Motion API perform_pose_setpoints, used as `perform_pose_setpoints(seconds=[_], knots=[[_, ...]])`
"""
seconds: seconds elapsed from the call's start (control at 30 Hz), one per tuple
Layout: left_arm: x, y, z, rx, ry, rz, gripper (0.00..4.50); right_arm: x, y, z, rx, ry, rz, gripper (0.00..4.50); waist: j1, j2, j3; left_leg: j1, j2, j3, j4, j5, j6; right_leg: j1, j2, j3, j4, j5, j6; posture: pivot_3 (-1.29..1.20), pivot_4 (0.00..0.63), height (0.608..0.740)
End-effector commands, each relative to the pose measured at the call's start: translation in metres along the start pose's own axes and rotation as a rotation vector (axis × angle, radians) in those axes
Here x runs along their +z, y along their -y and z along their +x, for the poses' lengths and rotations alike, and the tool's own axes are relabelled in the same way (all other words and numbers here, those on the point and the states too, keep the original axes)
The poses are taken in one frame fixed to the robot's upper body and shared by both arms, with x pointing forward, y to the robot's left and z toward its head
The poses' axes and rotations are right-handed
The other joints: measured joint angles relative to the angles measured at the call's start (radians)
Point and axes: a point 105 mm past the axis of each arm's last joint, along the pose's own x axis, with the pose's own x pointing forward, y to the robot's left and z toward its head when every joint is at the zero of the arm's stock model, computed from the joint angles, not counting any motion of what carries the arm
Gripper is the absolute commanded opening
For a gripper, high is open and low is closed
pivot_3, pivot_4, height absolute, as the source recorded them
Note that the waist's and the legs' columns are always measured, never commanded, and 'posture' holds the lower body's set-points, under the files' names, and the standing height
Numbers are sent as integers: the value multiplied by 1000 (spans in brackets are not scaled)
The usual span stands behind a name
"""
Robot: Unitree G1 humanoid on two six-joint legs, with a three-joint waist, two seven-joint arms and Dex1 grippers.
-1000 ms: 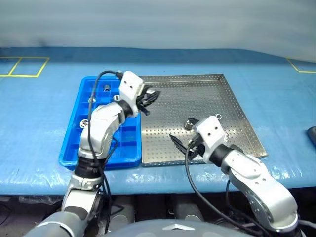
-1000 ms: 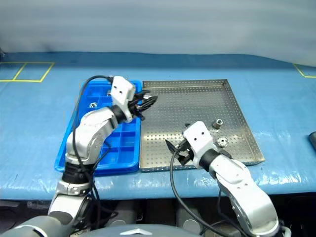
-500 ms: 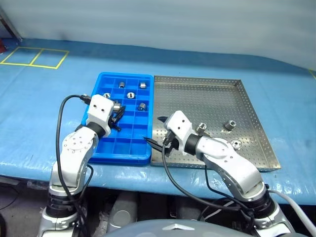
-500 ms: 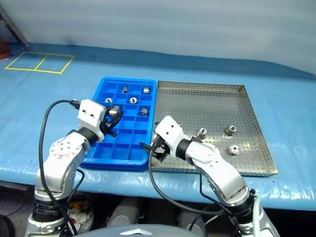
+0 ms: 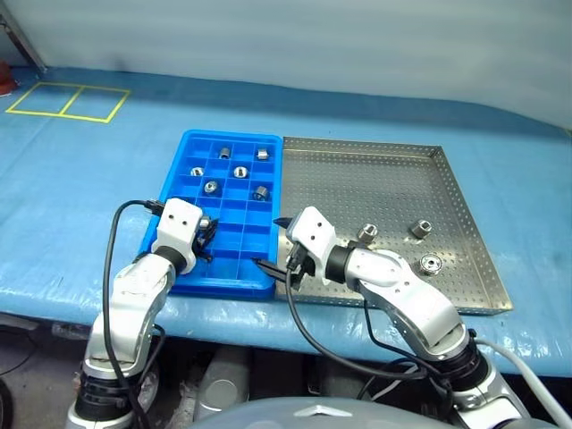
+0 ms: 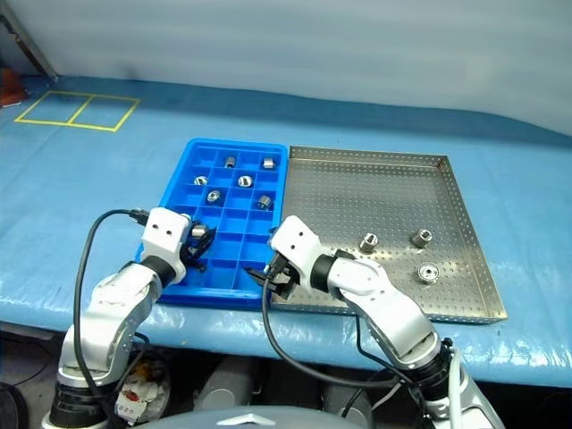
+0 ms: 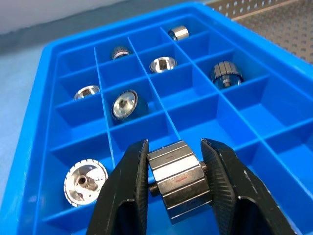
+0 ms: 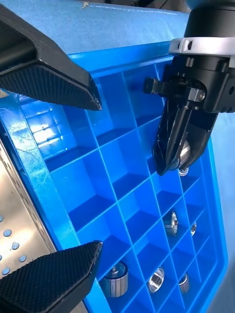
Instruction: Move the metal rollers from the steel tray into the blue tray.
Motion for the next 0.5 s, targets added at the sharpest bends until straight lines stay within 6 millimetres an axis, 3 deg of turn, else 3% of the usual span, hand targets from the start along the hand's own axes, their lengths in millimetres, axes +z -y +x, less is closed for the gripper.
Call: perform_pose_setpoints(seconds=[0.03,0.1,0.13,0.37,0.5], knots=[[3,-2,-1,14,13,3,1356,11,1,-6,-19,43,-27,4500,2,0,0,0,0,0,0,0,0,0,0,0,0,0,0,292,150,740],[2,-2,-1,7,5,-14,1356,11,1,-7,-28,43,-24,4500,2,0,0,0,0,0,0,0,0,0,0,0,0,0,0,292,150,740],[4,-1,0,1,9,-20,2103,11,2,-8,-34,44,-23,4500,3,0,0,0,0,0,0,0,0,0,0,0,0,0,0,292,150,740],[48,9,1,-96,224,-70,4317,11,8,-17,-83,44,-22,4500,7,0,0,0,0,0,0,0,0,0,-1,-1,0,0,0,265,150,740],[69,27,4,-243,297,-47,4491,7,15,-30,-152,24,-17,4500,8,0,0,0,-1,1,0,0,0,0,-1,-1,-1,0,0,239,150,740]])
